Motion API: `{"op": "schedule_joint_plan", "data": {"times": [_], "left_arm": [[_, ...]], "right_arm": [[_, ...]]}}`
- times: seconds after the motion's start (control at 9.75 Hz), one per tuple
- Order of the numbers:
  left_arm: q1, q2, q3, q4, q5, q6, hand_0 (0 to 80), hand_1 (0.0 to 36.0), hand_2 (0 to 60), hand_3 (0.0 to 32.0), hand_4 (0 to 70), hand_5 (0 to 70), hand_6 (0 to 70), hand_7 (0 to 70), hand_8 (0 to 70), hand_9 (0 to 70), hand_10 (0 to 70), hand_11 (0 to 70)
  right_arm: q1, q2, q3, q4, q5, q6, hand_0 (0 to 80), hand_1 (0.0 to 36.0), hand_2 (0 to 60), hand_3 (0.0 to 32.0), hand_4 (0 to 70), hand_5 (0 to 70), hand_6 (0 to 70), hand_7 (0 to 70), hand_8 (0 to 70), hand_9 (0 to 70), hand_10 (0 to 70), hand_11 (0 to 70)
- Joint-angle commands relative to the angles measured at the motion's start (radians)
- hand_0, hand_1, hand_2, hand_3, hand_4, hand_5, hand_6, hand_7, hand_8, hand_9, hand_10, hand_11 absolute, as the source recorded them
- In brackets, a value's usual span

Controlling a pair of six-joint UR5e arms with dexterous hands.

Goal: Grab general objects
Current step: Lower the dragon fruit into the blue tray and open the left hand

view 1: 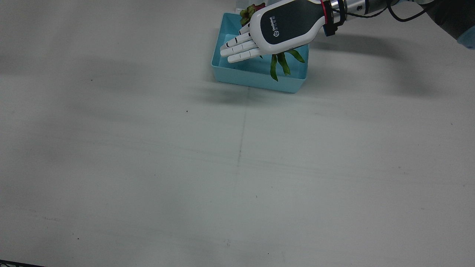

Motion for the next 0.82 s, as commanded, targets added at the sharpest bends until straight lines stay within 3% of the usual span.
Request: {"op": "schedule_joint_plan", "data": {"times": [0.0,0.1,0.21,0.31,0.72], "left_arm": [[0.043,0.015,-0.001,0.000,-0.008,0.004,51.2,19.4,16.6,0.0,27.2,30.0,0.0,16.1,0.0,1.8,0.0,0.0],[0.045,0.025,-0.001,0.000,-0.008,0.004,49.6,14.1,0.0,0.0,1.9,13.8,0.0,12.5,0.0,1.1,0.0,0.0],[0.048,0.044,-0.001,0.000,-0.008,0.005,48.8,10.5,0.0,20.4,0.0,0.8,0.0,5.5,0.0,0.0,0.0,0.0],[0.048,0.064,-0.003,-0.009,-0.008,0.005,48.5,8.2,0.0,32.0,0.0,0.0,0.0,2.8,0.0,0.0,0.0,0.0],[0.040,0.134,0.000,-0.076,-0.018,0.004,47.5,5.0,0.0,32.0,0.0,0.0,0.0,4.1,0.0,0.0,0.0,0.0]], "right_arm": [[0.000,0.000,0.000,0.000,0.001,0.000,0.0,0.0,0.0,0.0,0.0,0.0,0.0,0.0,0.0,0.0,0.0,0.0],[0.000,0.000,0.000,0.000,0.000,0.000,0.0,0.0,0.0,0.0,0.0,0.0,0.0,0.0,0.0,0.0,0.0,0.0],[0.000,0.000,0.000,0.000,0.000,0.000,0.0,0.0,0.0,0.0,0.0,0.0,0.0,0.0,0.0,0.0,0.0,0.0],[0.000,0.000,0.000,0.000,0.001,0.000,0.0,0.0,0.0,0.0,0.0,0.0,0.0,0.0,0.0,0.0,0.0,0.0],[0.000,0.000,0.000,0.000,0.000,0.000,0.0,0.0,0.0,0.0,0.0,0.0,0.0,0.0,0.0,0.0,0.0,0.0]]}}
